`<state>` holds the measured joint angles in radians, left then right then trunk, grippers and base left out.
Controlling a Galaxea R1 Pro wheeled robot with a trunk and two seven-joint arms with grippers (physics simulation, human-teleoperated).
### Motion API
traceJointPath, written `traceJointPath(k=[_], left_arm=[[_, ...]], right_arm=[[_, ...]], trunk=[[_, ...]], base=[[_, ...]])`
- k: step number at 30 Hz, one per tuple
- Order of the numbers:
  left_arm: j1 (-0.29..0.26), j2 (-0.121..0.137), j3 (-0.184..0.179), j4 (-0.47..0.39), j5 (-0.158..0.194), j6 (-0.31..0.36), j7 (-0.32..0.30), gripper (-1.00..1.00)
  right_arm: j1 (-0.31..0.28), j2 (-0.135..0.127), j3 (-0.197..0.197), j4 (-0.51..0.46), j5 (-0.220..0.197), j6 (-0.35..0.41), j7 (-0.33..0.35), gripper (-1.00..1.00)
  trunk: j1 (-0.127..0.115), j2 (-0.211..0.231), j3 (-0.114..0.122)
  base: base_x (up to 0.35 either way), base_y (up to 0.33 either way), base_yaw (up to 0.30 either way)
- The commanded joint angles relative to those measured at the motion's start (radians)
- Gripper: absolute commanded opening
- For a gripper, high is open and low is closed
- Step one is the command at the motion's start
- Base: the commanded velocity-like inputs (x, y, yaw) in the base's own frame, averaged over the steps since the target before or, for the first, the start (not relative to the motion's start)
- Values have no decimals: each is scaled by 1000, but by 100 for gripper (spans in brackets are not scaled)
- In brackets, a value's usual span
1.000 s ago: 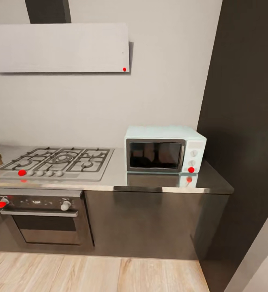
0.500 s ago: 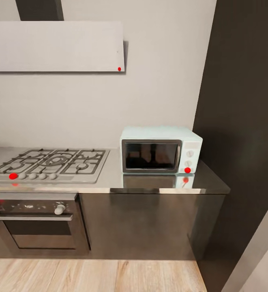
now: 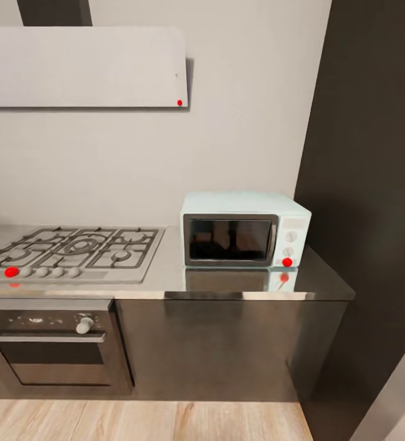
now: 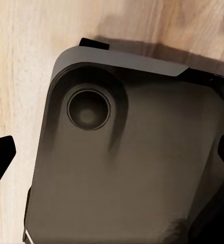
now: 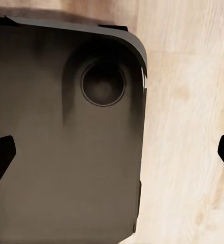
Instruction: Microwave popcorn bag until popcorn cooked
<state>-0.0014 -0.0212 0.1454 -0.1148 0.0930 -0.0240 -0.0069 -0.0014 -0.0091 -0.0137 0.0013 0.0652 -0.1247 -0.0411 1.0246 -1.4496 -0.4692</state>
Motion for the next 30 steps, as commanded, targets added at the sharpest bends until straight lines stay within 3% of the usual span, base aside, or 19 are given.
traceJointPath(k=[1,11,19,23,27,30], left_arm=[[0,0,2,0,10,-2,-1,100],[0,0,2,0,10,-2,-1,100],[0,0,3,0,11,-1,0,100],[0,0,5,0,13,-1,1,100],[0,0,5,0,13,-1,1,100],[0,0,5,0,13,-1,1,100]], right_arm=[[0,0,-2,0,7,-3,-3,100],[0,2,-2,0,6,-1,-3,100],[0,2,-5,0,1,12,-5,100],[0,0,5,-6,19,1,0,100],[0,2,6,-156,22,10,11,100],[0,1,6,-352,22,90,14,100]], trunk=[[0,0,-1],[0,0,-1],[0,0,-1],[0,0,-1],[0,0,-1],[0,0,-1]], base=[[246,0,0],[182,0,0],[22,0,0],[0,0,0],[0,0,0],[0,0,0]])
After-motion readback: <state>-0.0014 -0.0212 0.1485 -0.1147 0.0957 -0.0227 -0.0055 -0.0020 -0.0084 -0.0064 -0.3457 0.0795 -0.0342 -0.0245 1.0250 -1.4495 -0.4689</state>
